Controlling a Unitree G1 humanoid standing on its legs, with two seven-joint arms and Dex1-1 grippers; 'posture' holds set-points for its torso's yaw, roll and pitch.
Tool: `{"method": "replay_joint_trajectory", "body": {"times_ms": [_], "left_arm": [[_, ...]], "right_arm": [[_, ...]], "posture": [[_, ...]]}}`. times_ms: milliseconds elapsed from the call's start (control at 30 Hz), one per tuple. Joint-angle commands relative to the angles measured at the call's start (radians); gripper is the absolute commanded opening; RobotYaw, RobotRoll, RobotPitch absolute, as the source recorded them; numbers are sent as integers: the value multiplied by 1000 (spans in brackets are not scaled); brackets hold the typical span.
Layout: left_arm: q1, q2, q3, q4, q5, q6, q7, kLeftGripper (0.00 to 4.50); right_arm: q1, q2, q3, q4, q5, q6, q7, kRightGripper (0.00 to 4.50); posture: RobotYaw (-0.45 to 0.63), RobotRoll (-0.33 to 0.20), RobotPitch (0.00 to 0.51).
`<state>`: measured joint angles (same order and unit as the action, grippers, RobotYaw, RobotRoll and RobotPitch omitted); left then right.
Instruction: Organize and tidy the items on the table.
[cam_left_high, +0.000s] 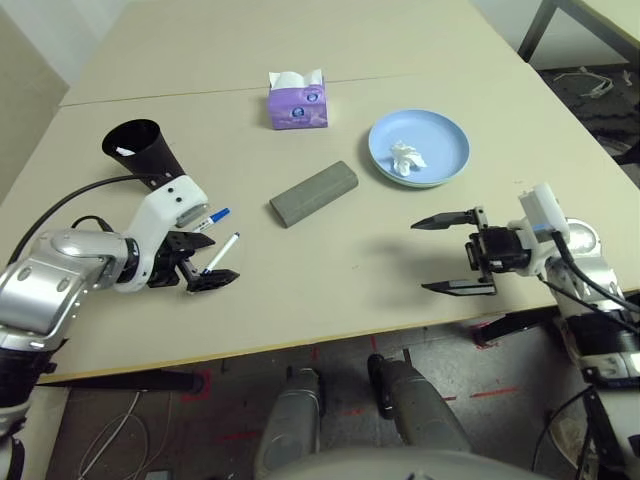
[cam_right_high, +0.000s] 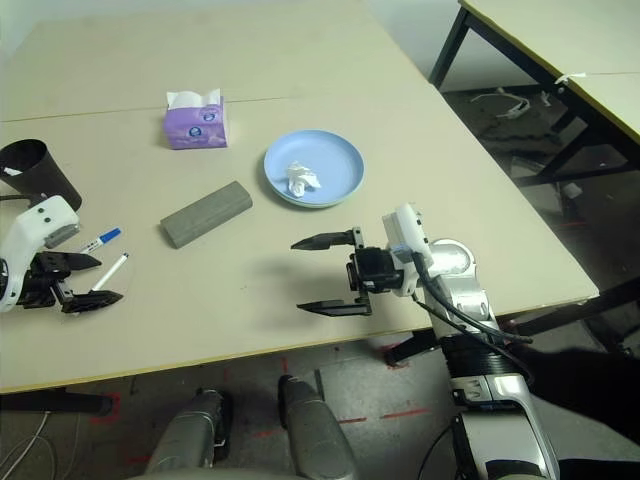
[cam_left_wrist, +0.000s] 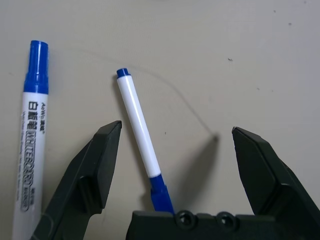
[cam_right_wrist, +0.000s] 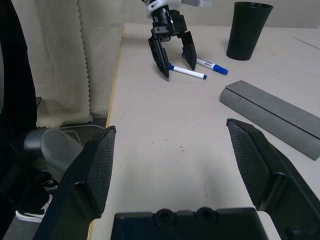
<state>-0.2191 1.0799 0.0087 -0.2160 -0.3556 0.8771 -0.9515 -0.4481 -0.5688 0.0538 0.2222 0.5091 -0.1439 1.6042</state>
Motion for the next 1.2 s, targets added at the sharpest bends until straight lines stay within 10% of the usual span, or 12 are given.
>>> {"method": "replay_joint_trajectory", "body": {"times_ms": [33,433,933,1200], "left_arm": [[22,-6,3,20,-3,12,0,3935],[63,1,25,15,-11,11,-9,65],[40,-49,261,-16,-160,46,4,24],[-35,-276,534,18,-245,-14,238,24]], "right_arm": [[15,-8,8,-31,3,11,10,4500],[0,2,7,-31,-4,30,4,4500],[-12,29,18,-17,-14,36,-4,4500],[-26,50,12,-4,-14,41,-21,4500]], "posture": [[-107,0,182],[-94,0,183],[-68,0,186],[-51,0,182]]}}
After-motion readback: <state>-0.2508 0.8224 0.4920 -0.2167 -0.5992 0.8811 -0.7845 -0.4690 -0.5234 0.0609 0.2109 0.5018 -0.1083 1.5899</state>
